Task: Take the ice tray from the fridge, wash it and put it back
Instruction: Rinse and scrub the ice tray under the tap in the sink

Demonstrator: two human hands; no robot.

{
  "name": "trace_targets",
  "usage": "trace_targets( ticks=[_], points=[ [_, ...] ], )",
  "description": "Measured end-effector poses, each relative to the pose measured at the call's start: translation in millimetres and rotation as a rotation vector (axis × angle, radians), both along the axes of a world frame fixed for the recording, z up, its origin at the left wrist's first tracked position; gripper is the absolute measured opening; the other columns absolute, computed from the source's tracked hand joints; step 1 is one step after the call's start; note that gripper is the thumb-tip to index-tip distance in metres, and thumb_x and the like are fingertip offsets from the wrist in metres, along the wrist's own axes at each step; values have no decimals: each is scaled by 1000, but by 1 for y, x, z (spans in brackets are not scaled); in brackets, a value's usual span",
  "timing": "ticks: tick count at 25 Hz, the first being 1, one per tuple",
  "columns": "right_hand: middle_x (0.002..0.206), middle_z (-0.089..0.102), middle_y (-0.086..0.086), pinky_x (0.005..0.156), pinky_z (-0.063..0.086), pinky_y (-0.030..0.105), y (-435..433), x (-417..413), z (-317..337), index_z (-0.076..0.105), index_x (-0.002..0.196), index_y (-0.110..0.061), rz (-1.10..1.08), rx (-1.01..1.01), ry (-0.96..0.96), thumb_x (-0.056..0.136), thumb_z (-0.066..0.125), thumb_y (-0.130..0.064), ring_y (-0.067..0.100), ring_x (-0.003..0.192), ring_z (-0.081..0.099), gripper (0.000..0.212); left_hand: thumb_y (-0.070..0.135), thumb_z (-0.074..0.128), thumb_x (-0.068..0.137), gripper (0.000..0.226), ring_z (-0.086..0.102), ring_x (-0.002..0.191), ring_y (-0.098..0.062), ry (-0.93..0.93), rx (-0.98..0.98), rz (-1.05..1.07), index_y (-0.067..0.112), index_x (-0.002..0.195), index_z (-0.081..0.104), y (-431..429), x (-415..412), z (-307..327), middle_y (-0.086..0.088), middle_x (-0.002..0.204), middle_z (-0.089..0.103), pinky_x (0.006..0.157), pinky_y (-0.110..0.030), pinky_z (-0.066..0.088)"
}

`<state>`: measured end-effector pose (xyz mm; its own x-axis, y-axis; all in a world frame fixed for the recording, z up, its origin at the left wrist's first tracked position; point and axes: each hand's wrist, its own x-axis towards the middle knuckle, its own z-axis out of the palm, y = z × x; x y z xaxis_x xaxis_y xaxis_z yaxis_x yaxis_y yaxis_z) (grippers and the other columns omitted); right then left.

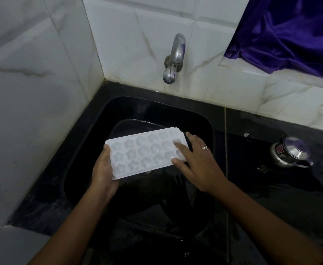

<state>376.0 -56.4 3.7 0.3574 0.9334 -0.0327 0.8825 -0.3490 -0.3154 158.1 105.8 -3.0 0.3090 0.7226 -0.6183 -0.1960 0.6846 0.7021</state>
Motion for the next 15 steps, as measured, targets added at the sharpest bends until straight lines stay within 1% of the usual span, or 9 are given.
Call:
trace_targets(
  ticks=[2,4,5,6,7,9,11,13,15],
  points=[
    [174,6,6,124,19,51,-8,-1,0,24,163,-41,35,-33,-21,102,26,-72,30,160,5,68,50,41,112,49,80,92,-23,26,18,25,11,122,69,4,-7,0,-9,111,80,61,-29,63],
    [174,3,6,125,20,52,-14,-3,-3,23,163,-40,71,-72,-29,101,23,-75,30,160,4,72,51,44,110,52,79,100,-26,16,22,37,10,129,67,9,-11,-4,-9,116,79,68,-32,64],
    [174,4,7,125,23,53,-16,-3,-5,27,162,-39,84,-83,-22,100,22,-75,30,160,5,71,52,45,110,52,79,101,-28,8,21,45,10,131,68,8,-12,-4,-10,117,79,71,-34,64],
    [174,7,7,124,26,55,-17,-1,-5,33,159,-39,88,-81,-18,101,24,-74,30,160,8,69,51,46,109,50,79,100,-27,18,22,55,11,128,69,8,-12,-4,-10,115,80,70,-34,63],
    [173,13,9,122,30,57,-16,2,-3,42,154,-38,75,-60,-20,101,27,-72,31,158,13,65,50,46,110,46,80,95,-26,31,20,54,13,123,70,6,-11,-4,-9,111,80,67,-32,63],
    [168,25,12,117,35,56,-7,6,1,59,137,-31,14,7,-29,102,35,-67,33,154,23,55,48,42,111,44,80,89,-22,17,8,21,15,116,70,0,-4,-2,-8,106,81,60,-29,63],
    [164,32,13,114,39,54,3,1,4,64,127,-22,-7,45,-33,102,37,-65,32,150,30,57,48,40,112,47,81,86,-21,8,9,8,11,117,70,-6,2,0,-7,103,82,59,-30,63],
    [165,29,12,116,38,52,4,-5,0,59,136,-19,54,25,-30,101,35,-69,31,151,29,65,48,42,112,49,80,88,-22,9,19,19,7,119,67,-5,4,2,-6,102,81,62,-31,62],
    [169,23,11,119,35,55,-4,3,-1,52,146,-26,104,-18,-40,101,31,-72,31,155,23,67,49,44,111,49,80,95,-26,-6,18,47,8,120,70,0,0,0,-8,106,82,64,-32,63]
  ],
)
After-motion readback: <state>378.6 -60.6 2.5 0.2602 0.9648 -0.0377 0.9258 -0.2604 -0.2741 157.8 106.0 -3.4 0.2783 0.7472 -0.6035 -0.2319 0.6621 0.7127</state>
